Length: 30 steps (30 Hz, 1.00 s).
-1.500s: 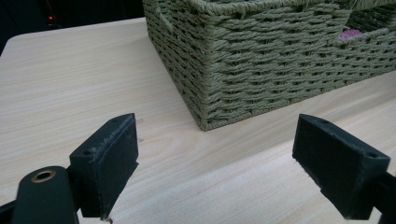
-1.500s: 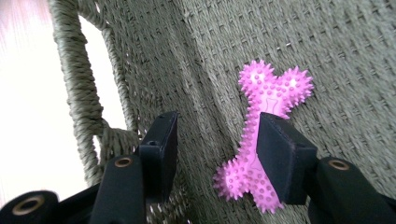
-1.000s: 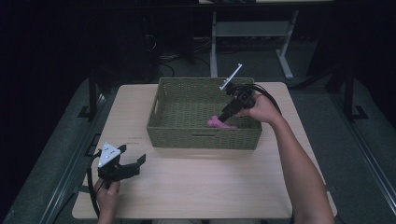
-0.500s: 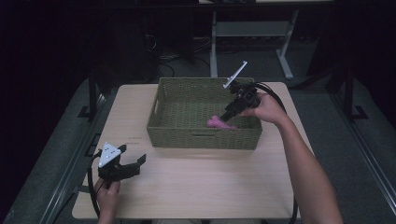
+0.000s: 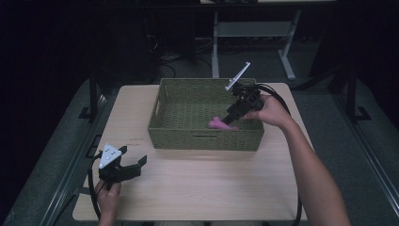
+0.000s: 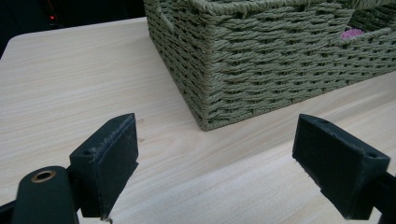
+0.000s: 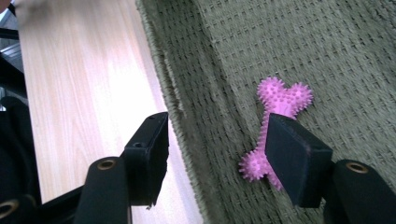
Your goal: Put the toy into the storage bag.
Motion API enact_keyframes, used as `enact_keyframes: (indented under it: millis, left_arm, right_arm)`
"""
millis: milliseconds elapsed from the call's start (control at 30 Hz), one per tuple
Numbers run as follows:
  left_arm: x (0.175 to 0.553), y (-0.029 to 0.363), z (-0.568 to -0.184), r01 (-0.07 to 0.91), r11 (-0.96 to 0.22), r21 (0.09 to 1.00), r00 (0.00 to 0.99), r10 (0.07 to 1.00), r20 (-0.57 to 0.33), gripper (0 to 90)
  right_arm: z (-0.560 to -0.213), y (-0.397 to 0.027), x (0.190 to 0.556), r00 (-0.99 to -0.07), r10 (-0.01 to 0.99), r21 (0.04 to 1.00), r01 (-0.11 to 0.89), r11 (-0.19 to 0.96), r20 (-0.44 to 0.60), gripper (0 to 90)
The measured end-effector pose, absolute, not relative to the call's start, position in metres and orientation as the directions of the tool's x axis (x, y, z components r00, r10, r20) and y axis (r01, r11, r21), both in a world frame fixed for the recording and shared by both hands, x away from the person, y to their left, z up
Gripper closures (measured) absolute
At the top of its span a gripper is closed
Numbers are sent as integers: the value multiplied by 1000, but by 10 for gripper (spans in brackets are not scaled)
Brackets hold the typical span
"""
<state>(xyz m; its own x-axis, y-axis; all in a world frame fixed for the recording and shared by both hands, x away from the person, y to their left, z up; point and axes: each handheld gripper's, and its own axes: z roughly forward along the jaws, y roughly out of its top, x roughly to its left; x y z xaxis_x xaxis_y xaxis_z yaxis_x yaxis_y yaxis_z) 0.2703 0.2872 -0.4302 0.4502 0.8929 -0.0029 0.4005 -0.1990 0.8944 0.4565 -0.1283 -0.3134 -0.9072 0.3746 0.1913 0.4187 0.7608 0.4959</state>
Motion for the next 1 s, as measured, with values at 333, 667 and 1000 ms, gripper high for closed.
enact_keyframes:
  millis: [333,667,1000]
  left_arm:
    - [270,287,-430,399,-201,895,450,893,-1,138]
    - [270,287,-430,399,-198,895,450,893,-3,138]
    - [270,286,-430,398,-205,894,452,892,3,138]
  right_arm:
    - [-312,-133,447,-911,366,510,409,757,187,387]
    - [-309,-129,435,-921,347,500,387,774,175,375]
    - [-313,-132,425,-922,340,499,386,776,185,364]
